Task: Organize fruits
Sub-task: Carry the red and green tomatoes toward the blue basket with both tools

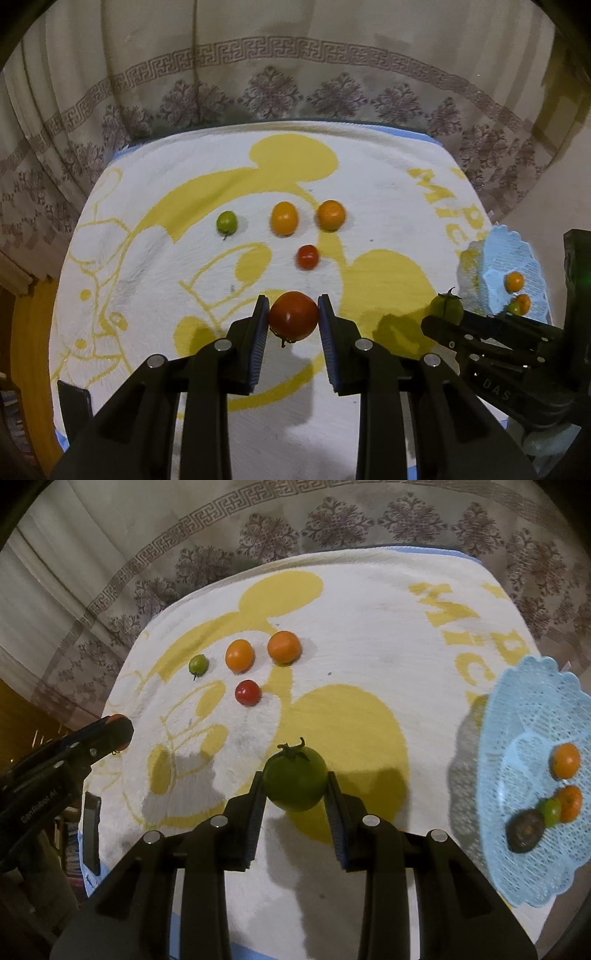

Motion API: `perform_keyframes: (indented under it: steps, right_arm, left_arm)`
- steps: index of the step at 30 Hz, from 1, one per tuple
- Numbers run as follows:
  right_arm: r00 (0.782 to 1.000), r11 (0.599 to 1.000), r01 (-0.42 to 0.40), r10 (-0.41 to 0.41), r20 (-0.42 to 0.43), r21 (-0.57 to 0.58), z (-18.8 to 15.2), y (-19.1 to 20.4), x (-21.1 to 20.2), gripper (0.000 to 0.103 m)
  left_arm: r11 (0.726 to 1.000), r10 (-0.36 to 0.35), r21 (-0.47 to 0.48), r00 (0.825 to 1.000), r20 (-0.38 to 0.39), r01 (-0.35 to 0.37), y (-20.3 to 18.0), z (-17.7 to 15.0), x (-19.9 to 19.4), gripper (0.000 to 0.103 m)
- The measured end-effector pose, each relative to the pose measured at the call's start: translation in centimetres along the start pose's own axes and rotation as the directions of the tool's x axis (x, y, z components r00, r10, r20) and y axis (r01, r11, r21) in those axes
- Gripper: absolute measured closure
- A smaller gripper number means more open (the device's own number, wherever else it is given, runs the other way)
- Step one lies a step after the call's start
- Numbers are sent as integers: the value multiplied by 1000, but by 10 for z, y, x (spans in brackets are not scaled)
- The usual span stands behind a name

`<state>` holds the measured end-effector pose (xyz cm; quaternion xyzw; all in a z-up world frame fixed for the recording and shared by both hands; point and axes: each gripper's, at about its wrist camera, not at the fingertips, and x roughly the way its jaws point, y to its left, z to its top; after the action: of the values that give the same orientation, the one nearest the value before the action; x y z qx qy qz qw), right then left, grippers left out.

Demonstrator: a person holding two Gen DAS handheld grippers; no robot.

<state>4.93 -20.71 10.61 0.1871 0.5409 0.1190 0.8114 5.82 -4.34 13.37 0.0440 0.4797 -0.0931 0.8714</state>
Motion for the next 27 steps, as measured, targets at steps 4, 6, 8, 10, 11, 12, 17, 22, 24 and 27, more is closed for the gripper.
perform_keyframes:
  steps: [4, 6, 8, 10, 11, 12, 17, 22, 24, 27]
  right_arm:
    - [1000, 1000, -2, 1, 18, 11, -7, -14, -17, 70]
    - [1000, 1000, -1, 0, 27, 16, -10, -21, -25, 70]
    - [999, 1000, 0, -1, 35, 20, -12, -27, -33, 70]
    - [999, 1000, 2, -3, 43, 27, -14, -34, -39, 70]
    - [999, 1000, 2, -3, 46, 30, -14, -37, -41, 70]
    - [999, 999, 2, -4, 50, 33, -15, -40, -44, 70]
    - [998, 999, 2, -6, 70, 46, -19, -57, -60, 70]
    - [996, 998, 3, -8, 90, 57, -23, -71, -75, 70]
    - [995, 998, 4, -10, 99, 62, -24, -77, -81, 70]
    - [993, 998, 6, -14, 114, 69, -27, -86, -89, 70]
  left_arm:
    - [1000, -1, 19, 1000, 12, 1, -18, -2, -9, 76]
    - [1000, -4, 28, 1000, 17, 3, -27, -2, -12, 76]
    - [999, -6, 37, 1000, 24, 5, -35, -2, -16, 76]
    - [999, -10, 48, 999, 31, 9, -45, -3, -20, 76]
    - [999, -11, 52, 999, 34, 9, -49, -3, -21, 76]
    - [998, -13, 57, 999, 38, 11, -54, -3, -23, 76]
    - [997, -18, 77, 999, 48, 14, -73, -5, -29, 76]
    - [995, -23, 96, 998, 59, 17, -93, -7, -35, 76]
    - [995, -26, 102, 998, 65, 19, -100, -9, -38, 76]
    - [993, -32, 113, 997, 73, 23, -111, -8, -41, 76]
